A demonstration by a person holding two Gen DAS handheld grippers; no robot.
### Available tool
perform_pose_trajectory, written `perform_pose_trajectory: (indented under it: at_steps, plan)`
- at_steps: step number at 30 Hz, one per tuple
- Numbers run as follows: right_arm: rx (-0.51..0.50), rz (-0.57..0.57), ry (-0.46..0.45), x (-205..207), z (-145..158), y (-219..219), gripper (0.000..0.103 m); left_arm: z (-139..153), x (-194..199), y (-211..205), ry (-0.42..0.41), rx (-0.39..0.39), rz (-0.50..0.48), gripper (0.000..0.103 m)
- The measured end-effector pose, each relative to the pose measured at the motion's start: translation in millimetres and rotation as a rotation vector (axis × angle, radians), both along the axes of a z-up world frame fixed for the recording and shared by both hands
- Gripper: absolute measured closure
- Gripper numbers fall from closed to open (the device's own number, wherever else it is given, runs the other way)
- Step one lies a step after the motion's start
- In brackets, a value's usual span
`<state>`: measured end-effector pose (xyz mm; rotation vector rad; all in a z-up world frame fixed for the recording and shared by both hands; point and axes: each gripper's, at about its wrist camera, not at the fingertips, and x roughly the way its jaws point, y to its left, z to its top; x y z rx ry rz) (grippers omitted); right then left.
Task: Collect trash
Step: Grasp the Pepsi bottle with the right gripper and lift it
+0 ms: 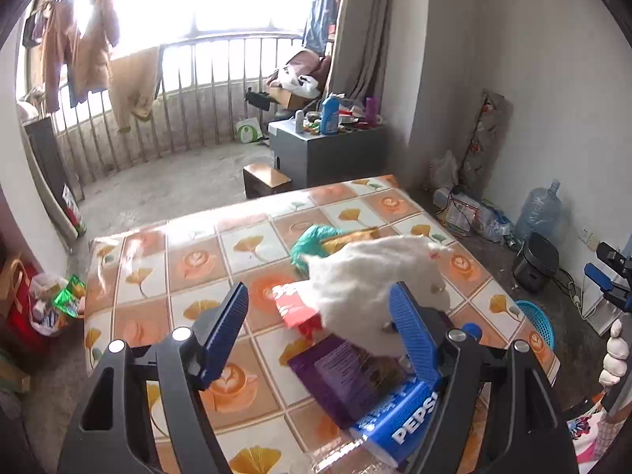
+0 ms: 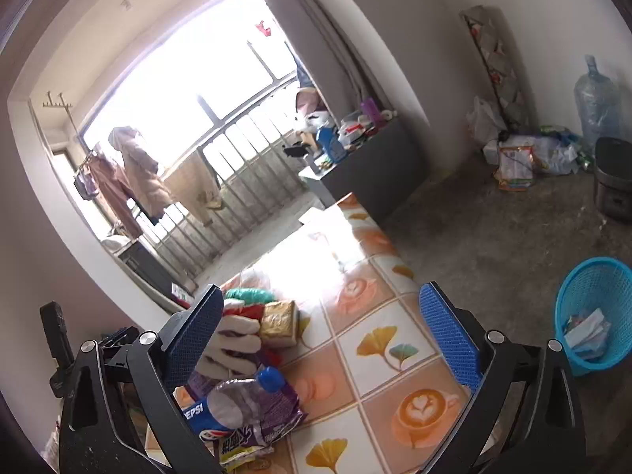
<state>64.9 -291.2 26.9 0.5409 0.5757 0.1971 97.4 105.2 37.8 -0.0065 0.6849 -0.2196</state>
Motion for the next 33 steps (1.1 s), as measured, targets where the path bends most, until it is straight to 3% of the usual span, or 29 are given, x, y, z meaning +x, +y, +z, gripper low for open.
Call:
perform_pose_trajectory:
  at_steps: [3,7,14,21,29,33]
  plan:
    - [0.015,0.105,0.066,2,-10,22,0.008,-27,-13,21,0.051,-0.057,0.020,0.034]
    - [0.078,0.255,0.153,-2,-24,59,0.014,-52,-15,26,0.089,-0.074,0.028,0.040]
    - [0.237,0.439,0.346,-1,-60,130,0.024,-103,-17,41,0.283,-0.118,0.055,0.067]
    - [0.323,0.456,0.490,13,-85,153,0.028,-121,-43,36,0.353,-0.229,-0.015,0.074]
    - [0.384,0.407,0.550,21,-94,150,0.034,-130,-60,-1,0.385,-0.286,-0.142,0.076]
    - [0.400,0.393,0.557,20,-96,143,0.043,-130,-64,-17,0.395,-0.290,-0.195,0.077]
